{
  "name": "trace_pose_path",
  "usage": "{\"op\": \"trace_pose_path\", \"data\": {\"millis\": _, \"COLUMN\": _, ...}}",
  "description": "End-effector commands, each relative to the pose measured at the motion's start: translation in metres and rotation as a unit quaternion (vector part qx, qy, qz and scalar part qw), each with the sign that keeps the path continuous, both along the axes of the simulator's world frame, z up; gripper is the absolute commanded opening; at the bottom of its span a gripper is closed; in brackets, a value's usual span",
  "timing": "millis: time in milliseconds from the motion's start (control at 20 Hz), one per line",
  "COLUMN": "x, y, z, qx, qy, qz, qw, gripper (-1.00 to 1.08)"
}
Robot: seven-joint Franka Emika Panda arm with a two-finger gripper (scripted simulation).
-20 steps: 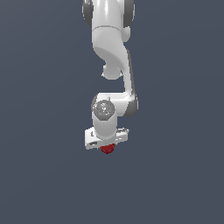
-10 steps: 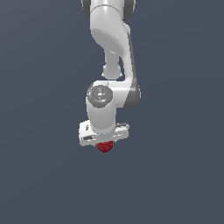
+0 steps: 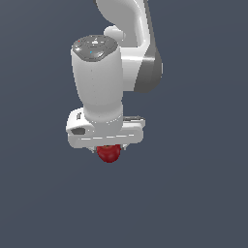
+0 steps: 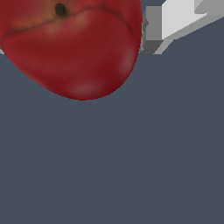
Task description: Pick up the object and move it to a goal position.
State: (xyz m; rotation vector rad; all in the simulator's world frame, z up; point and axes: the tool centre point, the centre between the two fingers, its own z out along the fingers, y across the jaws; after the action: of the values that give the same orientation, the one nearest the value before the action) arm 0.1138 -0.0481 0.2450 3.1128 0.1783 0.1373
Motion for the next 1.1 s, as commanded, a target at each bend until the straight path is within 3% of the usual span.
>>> {"op": "trace_pose_path", "data": {"millis": 0, "x": 0.005, "y": -0.004, "z": 0.036, "qx": -0.001, "qy": -0.009, "qz": -0.01, "qw": 0.9999, "gripper": -1.0}}
{"op": "trace_pose_path", "data": {"millis": 500, "x": 0.018, "y": -0.019, "z": 0.146, "qx": -0.005, "qy": -0.035, "qz": -0.043, "qw": 0.9985, "gripper": -1.0}}
{"op": "trace_pose_path", "data": {"millis": 1050, "x": 0.024, "y": -0.027, "z": 0.211, "qx": -0.007, "qy": -0.05, "qz": -0.062, "qw": 0.9968, "gripper": -1.0}}
